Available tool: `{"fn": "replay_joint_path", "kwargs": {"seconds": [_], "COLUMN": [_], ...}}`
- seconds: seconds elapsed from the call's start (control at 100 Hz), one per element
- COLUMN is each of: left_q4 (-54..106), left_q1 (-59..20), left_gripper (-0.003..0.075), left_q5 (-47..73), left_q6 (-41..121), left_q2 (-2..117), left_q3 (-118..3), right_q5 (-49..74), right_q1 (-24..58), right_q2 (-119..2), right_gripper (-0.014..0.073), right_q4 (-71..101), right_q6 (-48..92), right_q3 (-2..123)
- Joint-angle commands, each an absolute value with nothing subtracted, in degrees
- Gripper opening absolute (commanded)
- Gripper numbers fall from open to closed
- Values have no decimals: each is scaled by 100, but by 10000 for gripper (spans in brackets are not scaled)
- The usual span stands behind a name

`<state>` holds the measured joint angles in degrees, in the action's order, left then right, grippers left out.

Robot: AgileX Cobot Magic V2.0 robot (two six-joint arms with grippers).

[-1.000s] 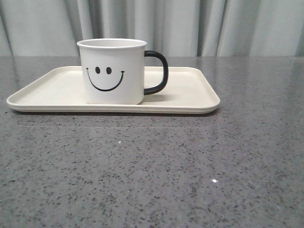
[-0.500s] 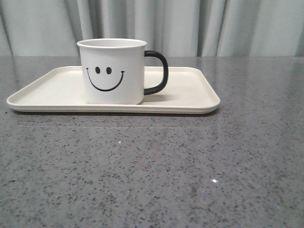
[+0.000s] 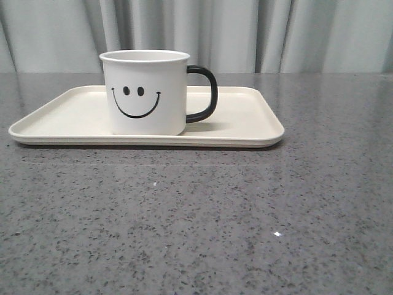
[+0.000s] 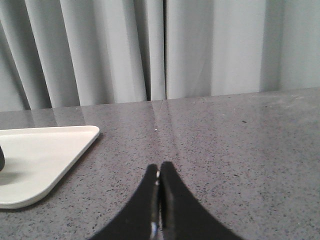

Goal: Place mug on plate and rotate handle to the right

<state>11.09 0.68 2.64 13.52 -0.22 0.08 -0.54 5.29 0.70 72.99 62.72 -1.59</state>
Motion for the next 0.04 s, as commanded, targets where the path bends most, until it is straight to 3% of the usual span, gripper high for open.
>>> {"fn": "replay_joint_path", "kwargs": {"seconds": [0.0, 0.03], "left_q4": [1119, 1119], "left_q1": [29, 29], "left_gripper": [-20, -20], "left_q5": [-135, -135], "left_q6": [1355, 1355], "left_q2": [-191, -191], "left_q3": [51, 51], "right_q5": [-188, -188], "right_q1": [531, 531], "right_q2": [177, 177], "right_gripper": [-61, -61], "right_q4": [7295, 7295], "right_q6": [6311, 6311], "right_q3": [-158, -158]}}
